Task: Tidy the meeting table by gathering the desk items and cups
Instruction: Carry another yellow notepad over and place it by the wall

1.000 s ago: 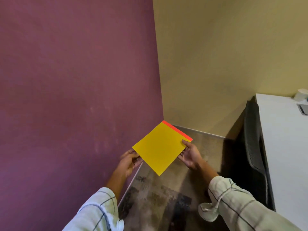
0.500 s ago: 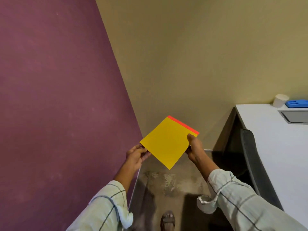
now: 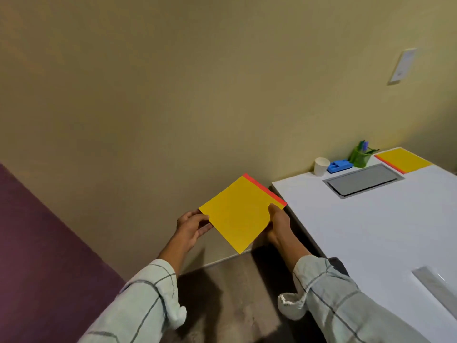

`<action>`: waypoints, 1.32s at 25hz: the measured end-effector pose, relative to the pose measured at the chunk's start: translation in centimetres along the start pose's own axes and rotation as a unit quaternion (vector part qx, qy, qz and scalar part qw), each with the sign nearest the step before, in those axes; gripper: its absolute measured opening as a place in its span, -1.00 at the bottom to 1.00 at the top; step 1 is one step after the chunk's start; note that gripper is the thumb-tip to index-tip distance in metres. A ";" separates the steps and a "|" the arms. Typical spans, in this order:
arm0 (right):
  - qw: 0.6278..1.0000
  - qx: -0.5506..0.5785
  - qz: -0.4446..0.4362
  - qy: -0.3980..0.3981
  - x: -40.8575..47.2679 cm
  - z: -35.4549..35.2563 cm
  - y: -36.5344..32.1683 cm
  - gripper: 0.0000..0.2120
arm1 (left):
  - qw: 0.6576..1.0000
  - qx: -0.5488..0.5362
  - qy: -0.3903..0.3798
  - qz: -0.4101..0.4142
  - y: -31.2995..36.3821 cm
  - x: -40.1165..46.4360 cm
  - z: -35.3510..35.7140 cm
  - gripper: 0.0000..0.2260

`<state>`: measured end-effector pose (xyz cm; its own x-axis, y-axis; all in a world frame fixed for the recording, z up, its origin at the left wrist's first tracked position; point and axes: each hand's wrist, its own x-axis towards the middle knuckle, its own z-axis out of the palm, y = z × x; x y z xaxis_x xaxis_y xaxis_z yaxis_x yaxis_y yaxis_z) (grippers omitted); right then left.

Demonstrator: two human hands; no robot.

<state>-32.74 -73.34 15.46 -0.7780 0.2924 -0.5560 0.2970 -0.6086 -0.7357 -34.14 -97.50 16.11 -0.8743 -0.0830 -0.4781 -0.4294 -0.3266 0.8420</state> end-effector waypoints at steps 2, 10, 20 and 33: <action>0.999 0.010 -0.008 0.040 2.5 0.2 -2.6 -0.89 | 0.999 0.035 -0.009 -0.011 1.2 4.1 3.4 -0.82; 0.978 -0.028 -0.002 0.207 15.8 -5.8 -9.2 -0.78 | 0.983 0.154 -0.043 -0.085 -0.6 18.2 17.2 -0.83; 0.952 -0.054 0.041 0.300 30.5 -13.5 -12.8 -0.55 | 0.946 0.236 -0.062 -0.213 -5.6 30.8 30.7 -0.75; 0.940 -0.059 0.063 0.329 35.0 -15.5 -13.6 -0.57 | 0.912 0.290 -0.109 -0.270 -8.0 35.0 34.5 -0.89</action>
<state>-55.43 -43.44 0.02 -0.2335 0.6403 -0.7318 0.4527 -0.5944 -0.6646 -69.06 -65.34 1.22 -0.4972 0.1531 -0.8540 -0.8025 0.2931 0.5197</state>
